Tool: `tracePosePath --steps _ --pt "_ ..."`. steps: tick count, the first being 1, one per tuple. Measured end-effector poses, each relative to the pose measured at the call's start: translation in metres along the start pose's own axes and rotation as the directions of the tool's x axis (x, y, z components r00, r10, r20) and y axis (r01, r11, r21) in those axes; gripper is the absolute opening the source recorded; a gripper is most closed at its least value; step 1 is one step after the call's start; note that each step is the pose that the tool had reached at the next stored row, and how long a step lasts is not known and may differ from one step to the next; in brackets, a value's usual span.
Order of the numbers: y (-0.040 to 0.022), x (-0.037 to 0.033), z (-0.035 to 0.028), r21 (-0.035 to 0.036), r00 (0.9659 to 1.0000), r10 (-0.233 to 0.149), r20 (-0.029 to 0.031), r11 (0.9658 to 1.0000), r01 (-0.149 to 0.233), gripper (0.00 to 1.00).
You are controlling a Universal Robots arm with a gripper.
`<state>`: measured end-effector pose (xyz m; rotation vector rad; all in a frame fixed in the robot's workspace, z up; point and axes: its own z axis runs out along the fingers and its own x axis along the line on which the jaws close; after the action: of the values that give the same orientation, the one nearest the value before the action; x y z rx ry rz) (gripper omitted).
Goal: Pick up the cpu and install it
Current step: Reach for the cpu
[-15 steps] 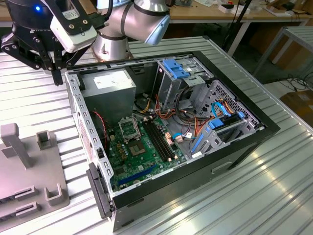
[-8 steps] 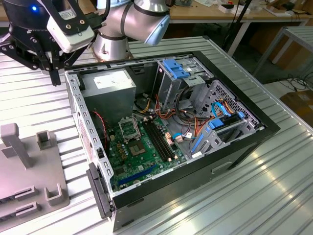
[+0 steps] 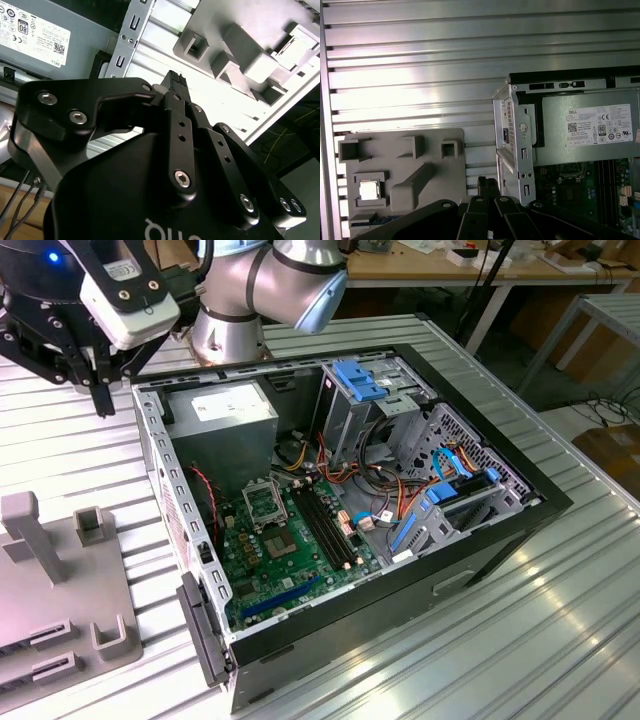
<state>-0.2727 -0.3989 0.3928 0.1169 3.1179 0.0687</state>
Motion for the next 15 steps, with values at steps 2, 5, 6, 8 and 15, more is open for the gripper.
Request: tracePosePath --steps 2,5,6,8,15 --pt "-0.0001 0.0019 -0.0001 0.0 1.0 0.0 0.0 1.0 0.0 0.11" --pt "-0.0004 0.0059 -0.0001 0.0 1.0 0.0 0.0 1.0 0.0 0.11" --pt "-0.0005 0.0066 -0.0002 0.0 1.0 0.0 0.0 1.0 0.0 0.11" --pt "-0.0006 0.0084 -0.0002 0.0 1.0 0.0 0.0 1.0 0.0 0.11" --pt "-0.0011 0.0146 -0.0003 0.0 1.0 0.0 0.0 1.0 0.0 0.11"
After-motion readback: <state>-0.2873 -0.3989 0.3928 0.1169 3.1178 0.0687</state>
